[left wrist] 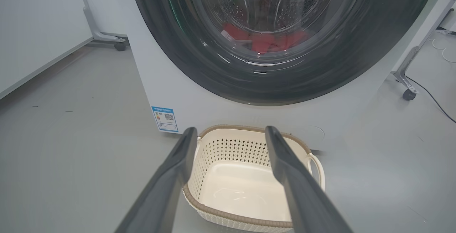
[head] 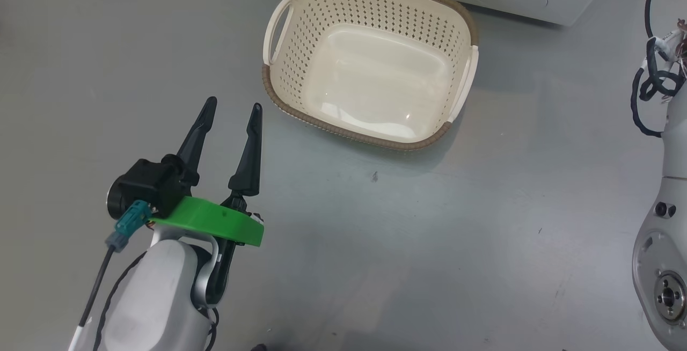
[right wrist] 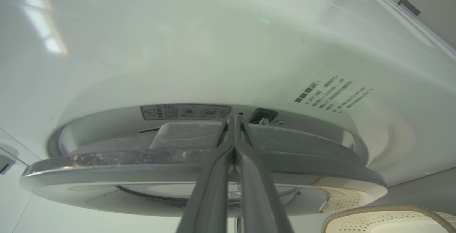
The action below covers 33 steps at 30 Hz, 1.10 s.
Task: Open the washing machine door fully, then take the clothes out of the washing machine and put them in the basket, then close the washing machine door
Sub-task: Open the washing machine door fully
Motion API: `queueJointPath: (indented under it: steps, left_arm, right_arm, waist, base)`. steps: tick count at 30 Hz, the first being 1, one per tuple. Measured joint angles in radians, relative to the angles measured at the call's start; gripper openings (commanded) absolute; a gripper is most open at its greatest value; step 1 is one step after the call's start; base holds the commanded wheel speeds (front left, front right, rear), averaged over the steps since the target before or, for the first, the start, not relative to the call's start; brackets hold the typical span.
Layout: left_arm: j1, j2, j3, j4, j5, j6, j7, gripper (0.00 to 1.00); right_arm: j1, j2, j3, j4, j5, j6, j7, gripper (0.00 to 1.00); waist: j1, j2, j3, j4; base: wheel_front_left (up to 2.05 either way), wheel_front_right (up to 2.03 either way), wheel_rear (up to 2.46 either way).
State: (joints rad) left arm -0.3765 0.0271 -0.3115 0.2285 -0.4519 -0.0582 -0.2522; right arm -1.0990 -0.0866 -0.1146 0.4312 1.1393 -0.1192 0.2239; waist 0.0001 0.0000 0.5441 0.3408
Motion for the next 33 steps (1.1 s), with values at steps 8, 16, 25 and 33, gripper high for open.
queueJointPath:
  steps: [8, 16, 25, 33]
  left_arm:
    - [-0.004, -0.001, -0.001, -0.002, -0.008, 0.0, 0.0, 1.0]
    - [-0.004, -0.001, -0.01, -0.001, -0.015, 0.0, 0.0, 1.0]
    - [-0.004, -0.002, -0.013, 0.0, -0.021, 0.0, 0.0, 1.0]
    - [-0.005, -0.002, -0.015, 0.001, -0.021, 0.0, 0.0, 1.0]
  right_arm:
    - [-0.058, -0.001, -0.01, 0.047, 0.037, -0.007, 0.048, 0.0]
    - [-0.102, -0.02, -0.026, 0.104, 0.057, -0.007, 0.108, 0.0]
    - [-0.151, -0.039, -0.052, 0.19, 0.094, -0.007, 0.196, 0.0]
    - [-0.199, -0.049, -0.074, 0.25, 0.121, -0.008, 0.266, 0.0]
  waist:
    - [0.0, 0.0, 0.007, 0.007]
    - [0.0, 0.0, 0.011, 0.011]
    - [0.0, 0.0, 0.016, 0.011]
    - [-0.0001, 0.0, 0.02, 0.011]
  base:
    - [0.0, 0.0, 0.0]
    - [0.0, 0.0, 0.0]
    - [0.0, 0.0, 0.0]
    - [0.0, 0.0, 0.0]
